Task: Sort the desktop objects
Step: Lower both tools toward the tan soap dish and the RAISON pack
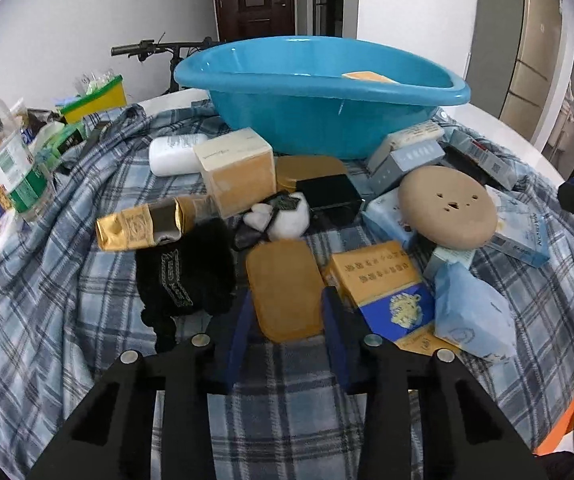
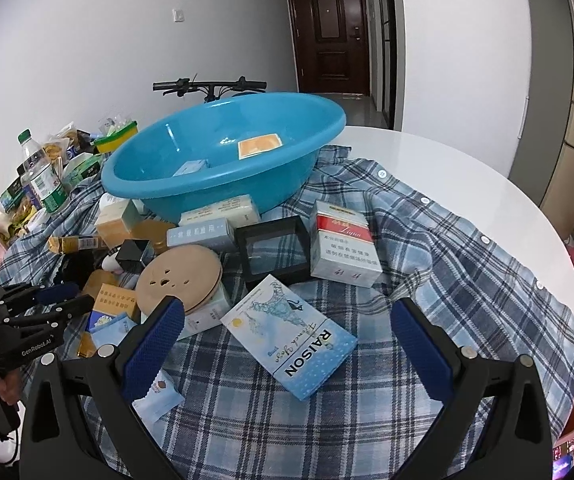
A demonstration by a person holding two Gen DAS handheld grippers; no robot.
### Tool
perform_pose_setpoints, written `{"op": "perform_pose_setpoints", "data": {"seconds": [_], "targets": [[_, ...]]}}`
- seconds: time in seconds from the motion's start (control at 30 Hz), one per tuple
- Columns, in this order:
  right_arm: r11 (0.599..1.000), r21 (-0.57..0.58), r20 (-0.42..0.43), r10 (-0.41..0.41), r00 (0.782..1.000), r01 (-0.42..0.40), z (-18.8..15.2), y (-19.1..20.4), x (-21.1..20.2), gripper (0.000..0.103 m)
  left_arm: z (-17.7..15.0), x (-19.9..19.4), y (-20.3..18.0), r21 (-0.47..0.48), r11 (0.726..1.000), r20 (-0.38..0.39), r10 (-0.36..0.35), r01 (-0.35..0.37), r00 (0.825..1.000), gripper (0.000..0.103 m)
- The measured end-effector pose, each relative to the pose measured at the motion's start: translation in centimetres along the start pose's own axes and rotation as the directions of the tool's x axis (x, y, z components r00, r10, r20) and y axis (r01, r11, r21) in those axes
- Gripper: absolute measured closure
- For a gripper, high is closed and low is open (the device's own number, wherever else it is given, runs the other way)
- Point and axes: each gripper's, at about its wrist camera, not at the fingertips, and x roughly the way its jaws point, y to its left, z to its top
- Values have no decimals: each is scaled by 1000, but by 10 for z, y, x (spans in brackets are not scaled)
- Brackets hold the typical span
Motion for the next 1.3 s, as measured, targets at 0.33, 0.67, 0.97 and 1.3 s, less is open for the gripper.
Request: {"op": "perform_pose_setpoints", "data": {"seconds": [0.33, 0.67, 0.97, 1.3], "targets": [[1000, 16, -10, -3, 1000, 3, -2, -3, 3, 0, 6, 6, -9, 35, 999, -15, 4, -3, 1000, 63], [1000, 29, -16, -10, 1000, 10, -4, -10, 5, 0, 6, 24, -1, -19, 1000, -67, -16, 14, 998, 50], [1000, 30, -29, -9, 1000, 10, -6, -11, 7, 0, 6, 27, -1, -14, 1000, -66, -11, 10, 998, 55], [1000, 9, -51, 6, 999, -6, -10, -7, 13, 0, 4, 10, 2, -31, 1000, -30, -7, 6, 1000, 56]]}}
